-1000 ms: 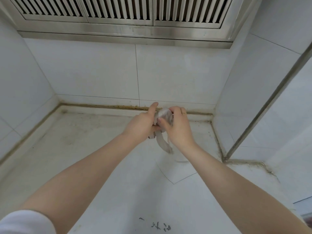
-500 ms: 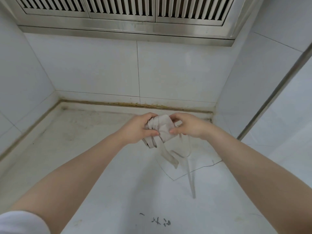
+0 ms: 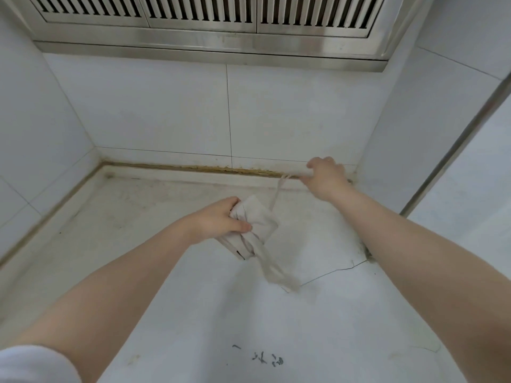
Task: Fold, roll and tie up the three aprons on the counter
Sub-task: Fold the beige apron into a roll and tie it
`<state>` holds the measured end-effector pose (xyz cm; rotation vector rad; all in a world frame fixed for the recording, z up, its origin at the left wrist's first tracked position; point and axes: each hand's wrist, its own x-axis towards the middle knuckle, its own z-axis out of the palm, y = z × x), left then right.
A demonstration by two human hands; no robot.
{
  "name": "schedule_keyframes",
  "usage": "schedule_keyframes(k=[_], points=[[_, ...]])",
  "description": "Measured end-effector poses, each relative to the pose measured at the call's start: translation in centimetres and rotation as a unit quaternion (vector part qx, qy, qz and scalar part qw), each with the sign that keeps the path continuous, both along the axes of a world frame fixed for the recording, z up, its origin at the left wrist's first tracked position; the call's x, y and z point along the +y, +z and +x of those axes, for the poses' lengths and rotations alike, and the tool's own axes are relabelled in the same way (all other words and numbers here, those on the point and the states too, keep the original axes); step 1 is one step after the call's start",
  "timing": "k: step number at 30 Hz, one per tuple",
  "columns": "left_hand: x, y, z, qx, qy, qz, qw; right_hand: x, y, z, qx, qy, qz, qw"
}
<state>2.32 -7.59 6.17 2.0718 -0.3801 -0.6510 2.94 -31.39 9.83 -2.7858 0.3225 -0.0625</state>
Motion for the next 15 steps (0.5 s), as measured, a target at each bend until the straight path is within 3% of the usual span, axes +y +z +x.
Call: schedule_keyframes(k=[1,3,7,10,15], points=[[-0.1,-0.3,0.1,0.009,0.053,-0.026,0.998,1.0,-0.5,-0.4,-0.026,0.009,-0.001,1.000],[-0.4,-0.8,0.5,0.006,0.147,-0.076,0.986,3.1,-0.9,-1.8,-0.076,0.081,0.086,0.990],[-0.9,-1.1,1.1,0.040,0.243,-0.187,0.951,6.0,-1.9,-3.3,0.083,0.168,0.154,0.970],[-0.7,-0.7,0.9,0.085,0.245,-0.271,0.927,5.5,-2.9,-3.0,0.095,0.148,0.282,0.943],[-0.2,-0.9,0.1,0.215,0.177,-0.399,0.874,4.5,-2.1,-3.5,0.136,0.210,0.471,0.846]])
